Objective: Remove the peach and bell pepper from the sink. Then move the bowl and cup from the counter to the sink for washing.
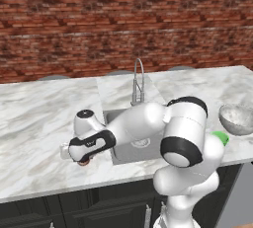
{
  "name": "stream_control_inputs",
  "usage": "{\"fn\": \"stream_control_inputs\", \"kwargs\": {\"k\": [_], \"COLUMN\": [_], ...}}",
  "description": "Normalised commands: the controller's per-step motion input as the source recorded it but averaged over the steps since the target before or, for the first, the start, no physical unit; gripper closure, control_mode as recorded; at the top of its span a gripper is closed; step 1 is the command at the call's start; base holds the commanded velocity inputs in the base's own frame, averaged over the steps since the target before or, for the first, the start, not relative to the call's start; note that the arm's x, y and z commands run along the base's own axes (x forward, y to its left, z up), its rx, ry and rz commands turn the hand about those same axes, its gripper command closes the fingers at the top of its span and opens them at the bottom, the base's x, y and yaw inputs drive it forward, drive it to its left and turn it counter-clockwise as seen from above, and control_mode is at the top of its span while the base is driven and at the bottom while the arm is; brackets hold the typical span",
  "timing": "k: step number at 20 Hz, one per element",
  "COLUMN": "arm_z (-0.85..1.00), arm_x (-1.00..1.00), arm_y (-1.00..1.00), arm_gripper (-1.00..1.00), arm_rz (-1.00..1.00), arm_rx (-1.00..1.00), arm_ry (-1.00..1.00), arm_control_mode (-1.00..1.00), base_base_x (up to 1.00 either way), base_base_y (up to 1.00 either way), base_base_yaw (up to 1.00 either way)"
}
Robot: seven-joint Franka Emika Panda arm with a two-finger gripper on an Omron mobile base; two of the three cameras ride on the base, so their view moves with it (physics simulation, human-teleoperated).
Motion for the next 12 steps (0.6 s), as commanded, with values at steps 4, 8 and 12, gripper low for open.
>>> {"fn": "stream_control_inputs", "kwargs": {"k": [4,8,12], "arm_z": [-0.04,-0.06,-0.10], "arm_x": [0.15,0.12,0.06], "arm_y": [0.06,0.04,0.00], "arm_gripper": [1.00,1.00,1.00], "arm_rz": [-0.03,-0.03,-0.04], "arm_rx": [0.00,0.00,0.00], "arm_ry": [0.00,0.00,0.00], "arm_control_mode": [-1.00,-1.00,-1.00], "base_base_x": [0.00,0.00,0.00], "base_base_y": [0.00,0.00,0.00], "base_base_yaw": [0.00,0.00,0.00]}}
